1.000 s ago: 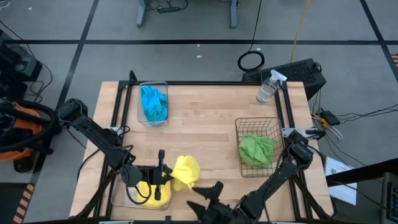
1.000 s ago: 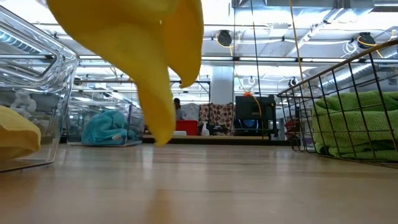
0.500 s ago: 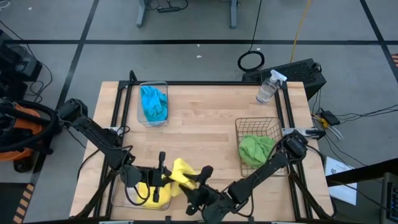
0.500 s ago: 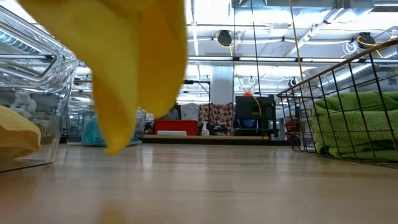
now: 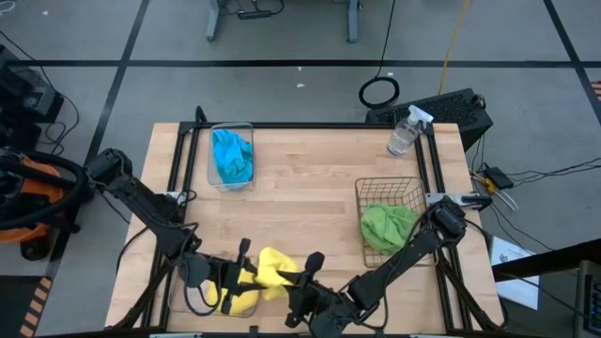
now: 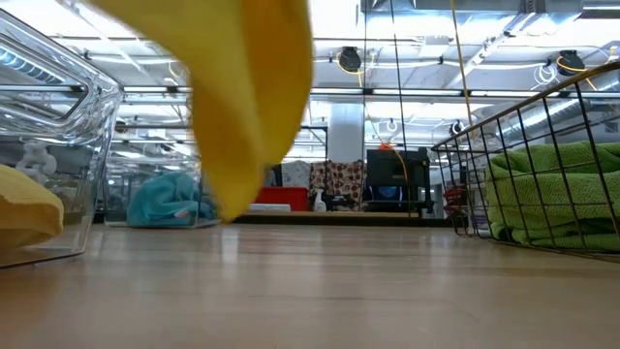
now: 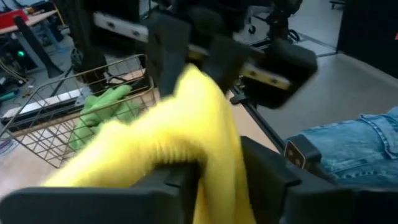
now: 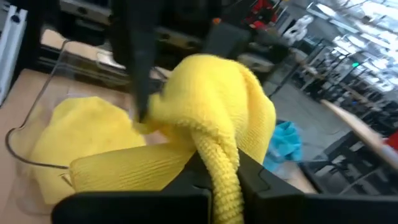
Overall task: Sort microfiber towel by color & place in baskets
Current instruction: Put the yellow microfiber cloth into the bottom transparent bin
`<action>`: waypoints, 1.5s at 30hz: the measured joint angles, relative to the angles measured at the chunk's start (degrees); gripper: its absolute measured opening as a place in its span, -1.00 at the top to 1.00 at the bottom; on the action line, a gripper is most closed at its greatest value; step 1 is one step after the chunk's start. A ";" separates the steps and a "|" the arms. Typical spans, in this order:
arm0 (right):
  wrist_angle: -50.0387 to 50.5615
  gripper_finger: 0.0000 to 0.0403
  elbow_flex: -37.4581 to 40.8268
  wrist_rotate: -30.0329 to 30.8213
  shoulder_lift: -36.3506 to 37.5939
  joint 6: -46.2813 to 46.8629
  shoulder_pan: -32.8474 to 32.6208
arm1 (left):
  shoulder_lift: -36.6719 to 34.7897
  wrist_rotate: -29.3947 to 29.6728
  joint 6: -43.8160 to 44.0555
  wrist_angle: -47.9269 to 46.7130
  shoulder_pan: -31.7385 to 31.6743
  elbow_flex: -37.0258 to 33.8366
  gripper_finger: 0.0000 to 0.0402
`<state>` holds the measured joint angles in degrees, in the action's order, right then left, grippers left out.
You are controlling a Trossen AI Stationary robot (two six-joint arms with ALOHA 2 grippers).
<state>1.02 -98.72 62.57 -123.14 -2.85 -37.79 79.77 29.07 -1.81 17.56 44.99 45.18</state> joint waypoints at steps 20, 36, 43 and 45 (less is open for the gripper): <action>3.37 0.96 -0.02 -4.75 4.42 -10.82 -6.90 | -5.29 11.68 -0.03 2.99 4.60 0.03 0.13; 5.39 0.97 -0.02 -14.50 4.38 -12.90 -2.97 | 3.59 2.09 -1.48 14.49 1.18 0.03 -0.27; 8.15 0.91 -0.02 -7.34 4.38 -12.40 -2.16 | 5.05 2.61 -0.37 15.05 0.06 0.03 -0.28; 7.93 0.89 -0.02 -7.23 4.38 -12.35 -2.06 | 5.05 3.24 0.86 15.01 -0.41 0.03 -0.28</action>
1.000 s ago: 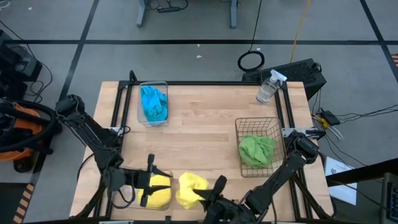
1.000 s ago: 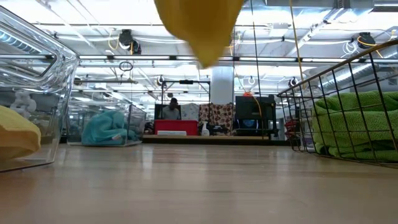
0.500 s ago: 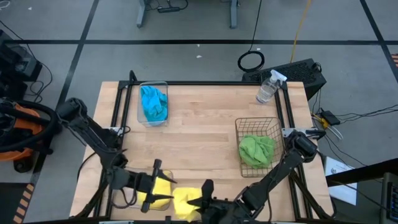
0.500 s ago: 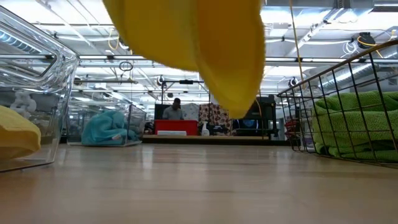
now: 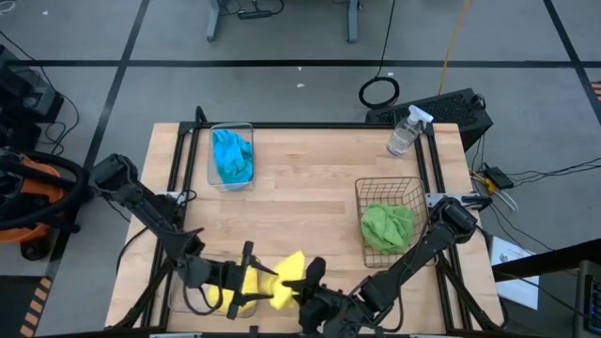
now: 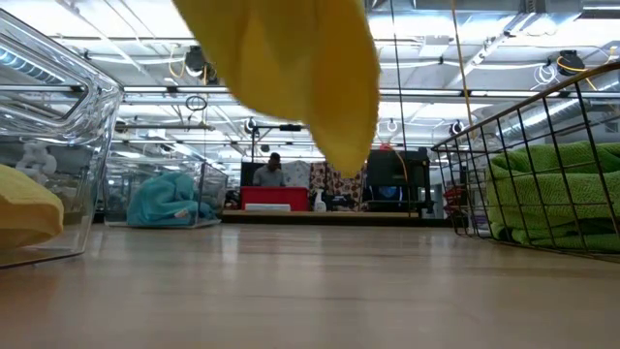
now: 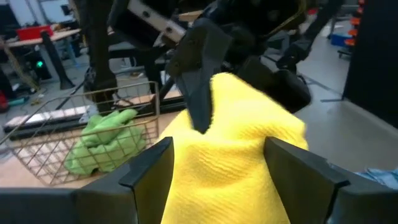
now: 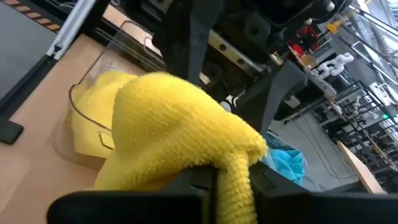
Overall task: Sort microfiber towel by color & place in baskets
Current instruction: Put the yellow microfiber cloth into the bottom transparent bin
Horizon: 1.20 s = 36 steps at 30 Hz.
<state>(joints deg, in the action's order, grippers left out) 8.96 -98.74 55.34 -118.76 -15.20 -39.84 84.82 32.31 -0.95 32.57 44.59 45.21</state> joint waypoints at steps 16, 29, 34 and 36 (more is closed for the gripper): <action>-4.38 0.87 0.00 6.09 -0.07 -1.44 0.45 | 0.73 -0.80 0.69 -1.71 -1.61 0.00 -0.28; -11.37 0.87 -0.04 5.98 -0.07 -2.16 2.46 | 3.43 -1.03 -2.02 6.28 -2.94 -0.04 -0.27; -11.49 0.86 -0.04 6.18 -0.07 -2.03 2.47 | 3.41 -1.03 -2.40 6.48 -3.30 -0.04 -0.17; -11.72 0.85 -0.04 6.16 -0.07 -1.99 2.46 | 3.41 -1.03 -2.44 6.52 -3.33 -0.04 -0.06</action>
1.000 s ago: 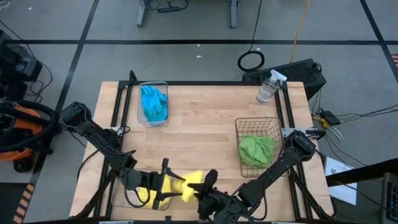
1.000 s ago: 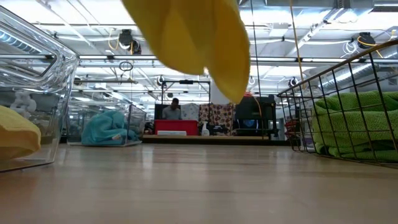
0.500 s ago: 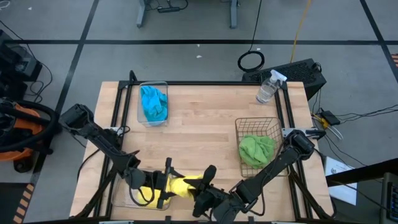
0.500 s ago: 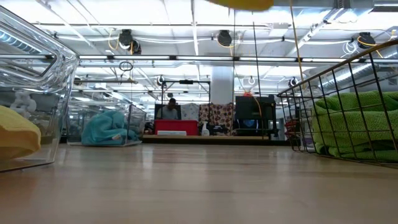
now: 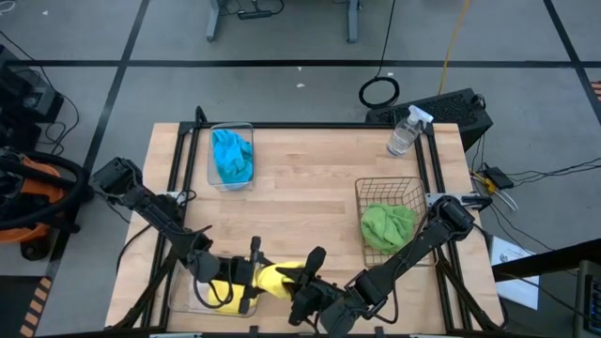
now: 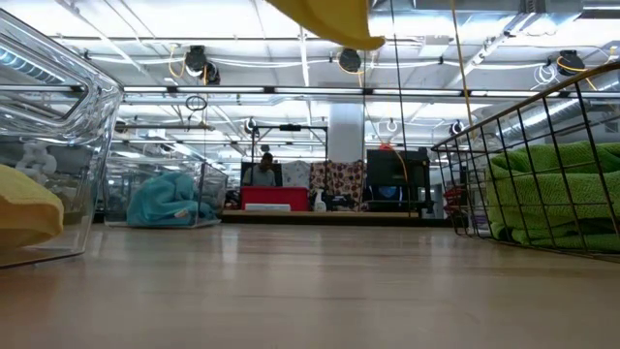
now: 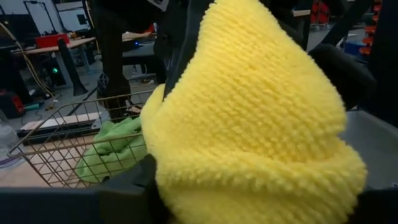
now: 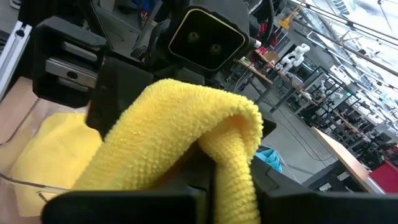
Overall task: Sort microfiber towel by color & place in baskets
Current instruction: Put the yellow microfiber cloth into the bottom transparent bin
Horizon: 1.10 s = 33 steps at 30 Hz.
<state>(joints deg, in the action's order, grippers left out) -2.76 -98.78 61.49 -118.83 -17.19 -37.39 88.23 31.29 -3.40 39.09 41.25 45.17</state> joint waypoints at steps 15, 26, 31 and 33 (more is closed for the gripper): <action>4.63 -0.01 -0.02 3.31 0.07 9.26 -3.19 | -2.31 -1.28 -3.12 -3.18 1.13 -0.04 0.90; 16.84 -0.23 0.00 6.97 0.04 20.33 -8.96 | -16.18 7.14 7.25 -30.68 12.56 0.04 0.90; 19.30 -0.18 0.00 7.67 0.04 22.58 -9.96 | -21.72 8.18 20.25 -47.63 17.84 0.04 0.90; 19.26 -0.15 0.00 7.67 0.04 22.58 -9.99 | -22.93 8.46 25.85 -53.86 19.42 0.04 0.90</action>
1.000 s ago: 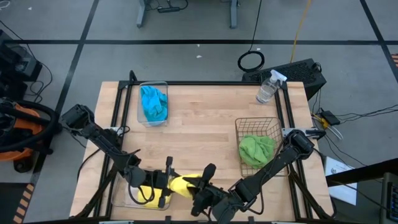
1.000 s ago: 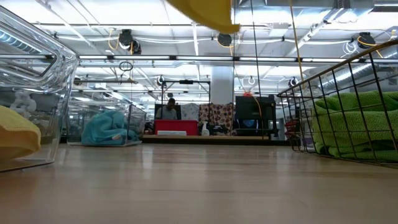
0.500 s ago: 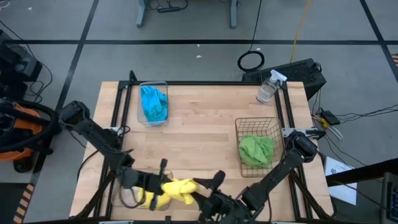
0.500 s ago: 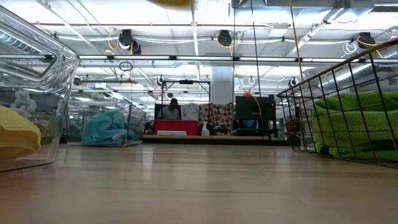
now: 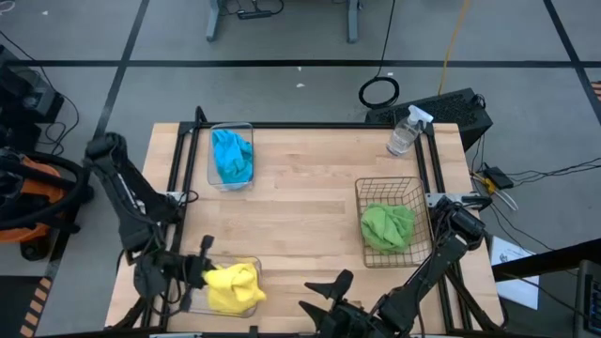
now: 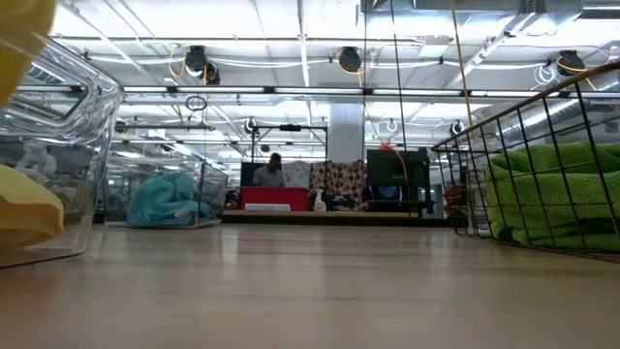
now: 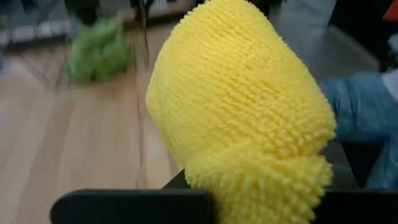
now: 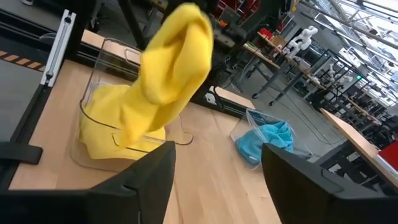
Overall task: Sort microfiber towel by color & place in baskets
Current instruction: Put the yellow microfiber cloth into the bottom transparent bin
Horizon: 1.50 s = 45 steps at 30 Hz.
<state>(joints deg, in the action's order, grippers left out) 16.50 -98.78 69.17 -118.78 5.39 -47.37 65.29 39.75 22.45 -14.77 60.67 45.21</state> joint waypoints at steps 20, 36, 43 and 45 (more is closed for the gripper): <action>-0.09 0.05 0.02 -0.18 -0.02 -0.22 0.94 | 4.44 -12.13 23.18 -15.83 3.01 -1.18 0.63; -0.09 0.07 0.04 -0.20 -0.02 -0.21 1.30 | 3.49 -27.10 25.28 -16.56 3.38 -1.15 -0.15; 0.00 0.07 0.04 -0.21 -0.02 -0.46 2.75 | 2.50 -34.43 26.97 -25.99 3.26 3.20 -0.33; 0.01 0.07 0.04 -0.22 -0.02 -0.46 3.23 | 2.50 -37.76 26.79 -29.15 2.77 4.96 -0.35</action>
<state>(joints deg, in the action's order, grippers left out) 16.51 -98.74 68.95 -118.80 4.93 -44.14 67.79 1.99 49.24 -43.91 63.44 50.17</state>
